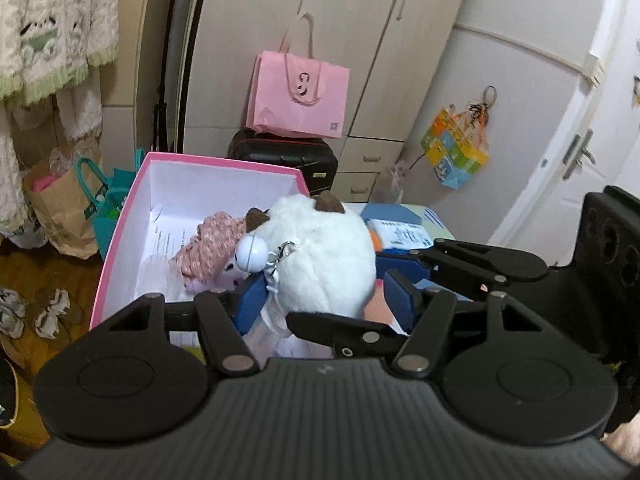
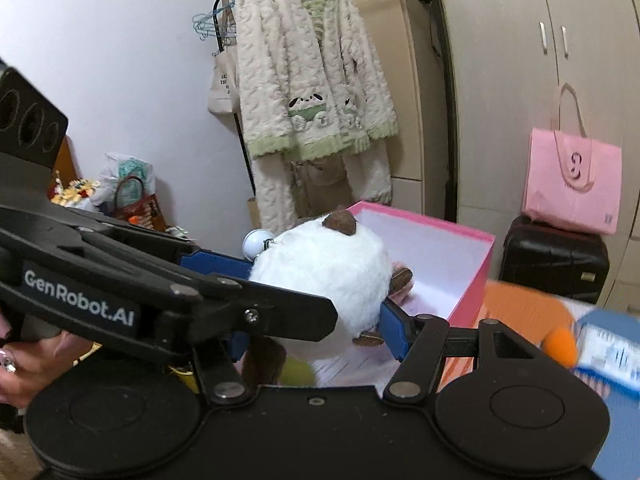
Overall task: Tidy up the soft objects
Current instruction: 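Lift and carry the white plush cat with both grippers over the box, then open both grippers to release the plush cat into the box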
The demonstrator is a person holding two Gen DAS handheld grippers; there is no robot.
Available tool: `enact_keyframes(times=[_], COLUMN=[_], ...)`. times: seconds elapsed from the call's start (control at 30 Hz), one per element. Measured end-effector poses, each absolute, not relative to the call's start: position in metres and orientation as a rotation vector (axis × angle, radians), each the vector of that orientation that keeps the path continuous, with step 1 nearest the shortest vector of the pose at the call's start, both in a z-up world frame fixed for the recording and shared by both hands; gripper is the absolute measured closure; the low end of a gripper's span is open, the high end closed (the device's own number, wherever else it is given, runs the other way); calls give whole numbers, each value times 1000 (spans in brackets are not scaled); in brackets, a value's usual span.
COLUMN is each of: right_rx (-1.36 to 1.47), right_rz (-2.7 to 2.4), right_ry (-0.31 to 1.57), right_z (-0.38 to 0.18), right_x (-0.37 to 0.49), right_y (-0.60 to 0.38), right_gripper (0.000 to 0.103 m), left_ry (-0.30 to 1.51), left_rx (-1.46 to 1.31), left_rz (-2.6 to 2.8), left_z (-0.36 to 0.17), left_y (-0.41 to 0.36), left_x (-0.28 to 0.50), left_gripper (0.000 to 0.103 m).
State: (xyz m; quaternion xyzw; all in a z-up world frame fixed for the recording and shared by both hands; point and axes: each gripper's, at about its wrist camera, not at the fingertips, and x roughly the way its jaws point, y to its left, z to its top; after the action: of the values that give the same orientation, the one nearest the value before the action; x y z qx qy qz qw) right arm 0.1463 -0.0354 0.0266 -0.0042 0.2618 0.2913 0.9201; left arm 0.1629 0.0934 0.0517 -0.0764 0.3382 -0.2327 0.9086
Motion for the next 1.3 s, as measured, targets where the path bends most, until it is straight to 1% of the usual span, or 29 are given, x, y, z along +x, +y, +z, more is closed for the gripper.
enact_keyframes(times=[0.1, 0.37, 0.4, 0.47, 0.5, 0.6, 1.1, 1.3], right_rx=[-40, -79, -97, -158, -192, -226, -285, -318], right_rz=[607, 662, 661, 643, 627, 618, 626, 627], right_ry=[569, 714, 726, 752, 756, 746, 711, 691], right_z=[18, -19, -21, -25, -26, -22, 20, 34], right_x=[171, 206, 208, 207, 205, 193, 146, 119], right_y=[-30, -13, -8, 0, 4, 7, 0, -6], right_gripper=[34, 34, 33, 33, 34, 32, 32, 32], left_ry=[740, 890, 898, 891, 875, 826, 770, 759], left_rx=[-180, -221, -221, -198, -173, -83, 47, 62], left_rz=[-451, -379, -368, -330, -306, -263, -337, -359], left_z=[38, -6, -9, -11, -10, -3, 40, 49], left_y=[98, 116, 118, 121, 122, 123, 116, 111], left_x=[188, 222, 223, 223, 222, 213, 154, 130], left_gripper=[44, 45, 45, 45, 44, 41, 38, 38])
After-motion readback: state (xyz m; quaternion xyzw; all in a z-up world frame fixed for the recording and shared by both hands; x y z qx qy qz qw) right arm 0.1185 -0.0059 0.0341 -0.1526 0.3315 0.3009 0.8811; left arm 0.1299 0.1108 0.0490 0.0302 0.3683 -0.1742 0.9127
